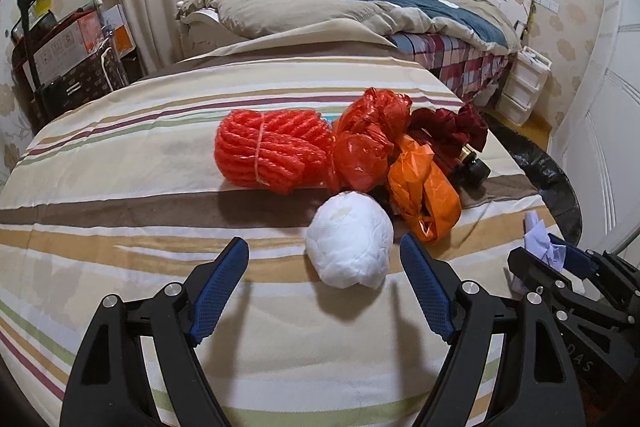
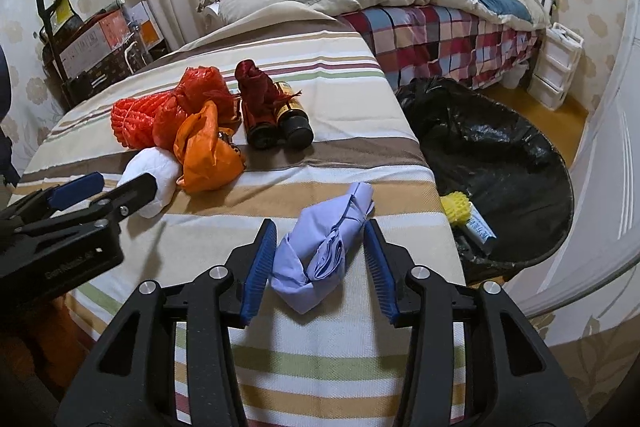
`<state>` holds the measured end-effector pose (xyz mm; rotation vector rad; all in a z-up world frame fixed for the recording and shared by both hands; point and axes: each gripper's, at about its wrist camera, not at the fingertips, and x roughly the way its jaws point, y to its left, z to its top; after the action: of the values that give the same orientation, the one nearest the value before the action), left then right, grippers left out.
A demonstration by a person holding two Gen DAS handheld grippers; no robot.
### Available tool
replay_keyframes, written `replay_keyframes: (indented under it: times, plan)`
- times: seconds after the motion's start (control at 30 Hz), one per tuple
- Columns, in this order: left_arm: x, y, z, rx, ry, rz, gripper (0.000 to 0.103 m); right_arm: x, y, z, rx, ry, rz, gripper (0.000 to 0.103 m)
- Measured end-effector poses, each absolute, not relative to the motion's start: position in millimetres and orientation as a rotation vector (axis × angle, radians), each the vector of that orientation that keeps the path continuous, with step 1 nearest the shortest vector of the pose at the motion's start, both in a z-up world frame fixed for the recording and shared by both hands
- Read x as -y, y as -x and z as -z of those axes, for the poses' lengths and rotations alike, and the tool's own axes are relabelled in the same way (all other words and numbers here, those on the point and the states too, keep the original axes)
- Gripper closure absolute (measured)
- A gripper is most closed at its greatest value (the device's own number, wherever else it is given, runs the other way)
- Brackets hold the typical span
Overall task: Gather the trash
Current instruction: 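Grasp the white tissue ball with the left tool while the right tool holds the cloth, then carry the cloth and tissue ball over the trash bin with both tools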
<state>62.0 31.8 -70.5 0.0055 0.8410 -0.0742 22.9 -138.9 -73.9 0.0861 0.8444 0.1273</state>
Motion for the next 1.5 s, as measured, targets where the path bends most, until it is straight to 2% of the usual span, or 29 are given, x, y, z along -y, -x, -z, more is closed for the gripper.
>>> replay_keyframes:
  times: [0.03,0.13,0.3,0.57,0.67,0.8,0.87,0.9,0.93,1.5]
  plan:
    - [-31,-63,71,-0.846,-0.006,0.08,0.034,139,-23,74,-0.845,-0.091,-0.126,0.055]
    - [-30,-65,76,-0.87,-0.008,0.091,0.046,141,-20,74,-0.843,-0.097,-0.124,0.053]
    - [-30,-62,77,-0.873,0.001,0.129,0.061,141,-16,73,-0.84,-0.096,-0.116,0.053]
    - [-33,-56,76,-0.865,0.013,0.138,0.064,141,-10,73,-0.845,-0.098,-0.113,0.052]
    - [-36,-53,75,-0.861,0.022,0.14,0.065,143,-8,72,-0.84,-0.104,-0.108,0.046]
    - [-41,-50,74,-0.857,0.032,0.143,0.065,143,-5,71,-0.836,-0.107,-0.104,0.046]
    - [-44,-46,73,-0.85,0.036,0.144,0.065,142,-5,71,-0.836,-0.098,-0.103,0.051]
    - [-44,-45,73,-0.848,0.037,0.144,0.065,140,-4,71,-0.837,-0.091,-0.105,0.062]
    - [-45,-44,73,-0.847,0.04,0.144,0.065,138,-4,72,-0.841,-0.086,-0.108,0.066]
    - [-41,-24,33,-0.748,0.072,0.205,0.065,142,3,43,-0.753,-0.054,-0.09,0.066]
